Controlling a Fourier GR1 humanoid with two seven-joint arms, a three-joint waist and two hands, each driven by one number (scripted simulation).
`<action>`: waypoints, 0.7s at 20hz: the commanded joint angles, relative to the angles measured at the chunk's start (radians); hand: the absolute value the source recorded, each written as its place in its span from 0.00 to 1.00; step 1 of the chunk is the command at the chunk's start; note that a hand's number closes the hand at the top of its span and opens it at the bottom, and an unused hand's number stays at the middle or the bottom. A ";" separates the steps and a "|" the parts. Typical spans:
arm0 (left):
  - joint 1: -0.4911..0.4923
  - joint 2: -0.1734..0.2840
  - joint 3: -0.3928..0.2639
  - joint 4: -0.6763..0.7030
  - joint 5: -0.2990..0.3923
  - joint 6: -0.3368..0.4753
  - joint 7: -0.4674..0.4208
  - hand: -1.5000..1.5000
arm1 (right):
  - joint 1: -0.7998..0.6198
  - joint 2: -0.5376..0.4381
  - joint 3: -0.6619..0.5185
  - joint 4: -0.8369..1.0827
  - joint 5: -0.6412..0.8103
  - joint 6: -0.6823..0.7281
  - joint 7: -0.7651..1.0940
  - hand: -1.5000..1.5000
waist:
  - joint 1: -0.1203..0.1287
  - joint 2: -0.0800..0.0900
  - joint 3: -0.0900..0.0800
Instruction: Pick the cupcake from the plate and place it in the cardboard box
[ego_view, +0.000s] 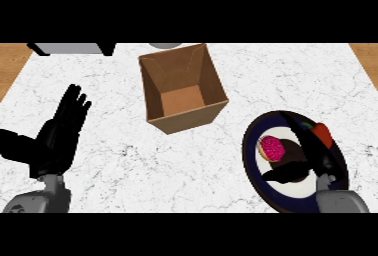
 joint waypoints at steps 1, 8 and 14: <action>-0.031 -0.019 -0.003 -0.018 -0.020 0.024 0.033 0.50 | -0.004 0.028 0.018 0.032 0.035 -0.023 -0.030 0.00 | 0.000 0.000 0.000; 0.018 -0.051 -0.026 -0.031 -0.048 0.024 0.003 0.50 | 0.032 0.048 0.054 -0.041 0.072 -0.030 -0.018 1.00 | -0.001 0.000 0.000; 0.027 -0.049 -0.024 -0.048 -0.047 0.014 0.009 0.50 | 0.011 0.018 0.087 -0.020 0.176 -0.082 -0.102 1.00 | -0.001 0.000 0.000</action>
